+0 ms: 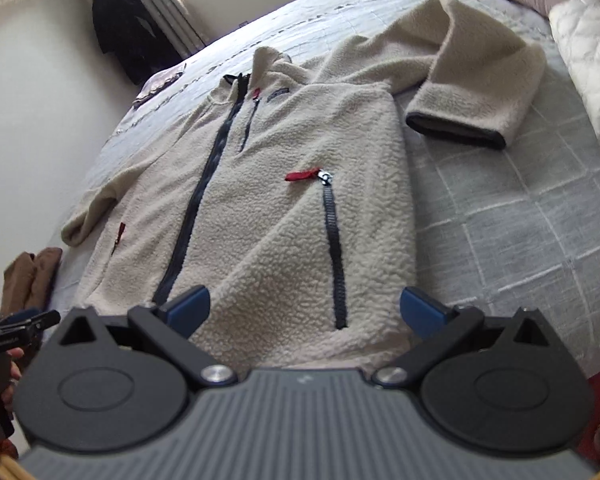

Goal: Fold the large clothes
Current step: 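Move the right tool to the black-trimmed sleeve cuff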

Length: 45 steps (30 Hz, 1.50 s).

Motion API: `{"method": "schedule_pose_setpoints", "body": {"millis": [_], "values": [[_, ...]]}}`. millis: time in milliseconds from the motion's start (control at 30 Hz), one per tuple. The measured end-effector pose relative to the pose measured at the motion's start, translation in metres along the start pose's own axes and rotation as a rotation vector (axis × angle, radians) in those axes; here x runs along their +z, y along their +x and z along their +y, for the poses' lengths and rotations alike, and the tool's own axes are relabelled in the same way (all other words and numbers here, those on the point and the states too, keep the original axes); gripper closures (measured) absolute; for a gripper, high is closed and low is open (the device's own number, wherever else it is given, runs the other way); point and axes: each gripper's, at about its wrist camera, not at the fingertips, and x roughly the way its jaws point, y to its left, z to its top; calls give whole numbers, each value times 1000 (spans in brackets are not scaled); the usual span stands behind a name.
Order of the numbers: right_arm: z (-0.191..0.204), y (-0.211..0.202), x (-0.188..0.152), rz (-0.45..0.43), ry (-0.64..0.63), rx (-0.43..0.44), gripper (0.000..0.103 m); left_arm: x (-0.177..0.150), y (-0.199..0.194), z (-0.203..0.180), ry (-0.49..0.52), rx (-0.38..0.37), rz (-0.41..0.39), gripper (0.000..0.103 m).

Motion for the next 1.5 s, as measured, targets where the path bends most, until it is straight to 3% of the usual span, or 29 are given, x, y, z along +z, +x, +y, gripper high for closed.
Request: {"method": "schedule_pose_setpoints", "body": {"millis": [100, 200, 367, 467, 533, 600, 633, 667, 700, 733, 767, 900, 1000, 1100, 1233, 1333, 1400, 1433, 1500], "values": [[-35, 4, 0, 24, 118, 104, 0, -9, 15, 46, -124, -65, 68, 0], [-57, 12, -4, 42, 190, 134, 7, -24, 28, 76, -246, -160, 108, 2], [-79, 33, -10, 80, 291, 207, 20, -48, 52, 98, -389, -284, 134, 2], [-84, 41, -11, 73, 321, 250, 20, -56, 59, 105, -462, -342, 107, 6], [-88, 48, -14, 105, 369, 374, 22, -58, 56, 106, -482, -382, 96, 12], [-91, 61, -22, 158, 442, 493, 32, -61, 56, 105, -508, -472, 116, 29], [-90, 64, -26, 158, 449, 492, 37, -63, 55, 101, -508, -493, 127, 33], [-89, 63, -27, 153, 449, 469, 48, -63, 54, 97, -497, -491, 134, 44], [-89, 61, -27, 142, 455, 461, 69, -63, 52, 94, -490, -479, 138, 60], [-91, 58, -26, 122, 464, 467, 81, -63, 49, 92, -498, -473, 140, 68], [-92, 54, -25, 107, 470, 470, 85, -63, 46, 92, -518, -475, 133, 75], [-91, 15, -15, -6, 418, 427, 91, -55, 11, 72, -465, -489, 54, 81], [-90, -14, 0, -73, 364, 398, 92, -51, -10, 55, -419, -515, 38, 82], [-87, -30, 11, -87, 319, 353, 92, -54, -8, 40, -345, -485, 96, 81], [-81, -14, 9, -3, 248, 158, 92, -70, 21, 25, -223, -347, 197, 76], [-69, 13, -2, 79, 137, -27, 87, -66, 24, 21, -193, -324, 189, 69], [-63, 17, -5, 88, 95, -86, 76, -56, 16, 15, -137, -245, 152, 36], [-62, 15, -4, 80, 92, -94, 70, -52, 10, 13, -109, -209, 115, 29], [-61, 5, 2, 18, 73, -99, 43, -44, -2, 11, -57, -158, 15, 13]]}}
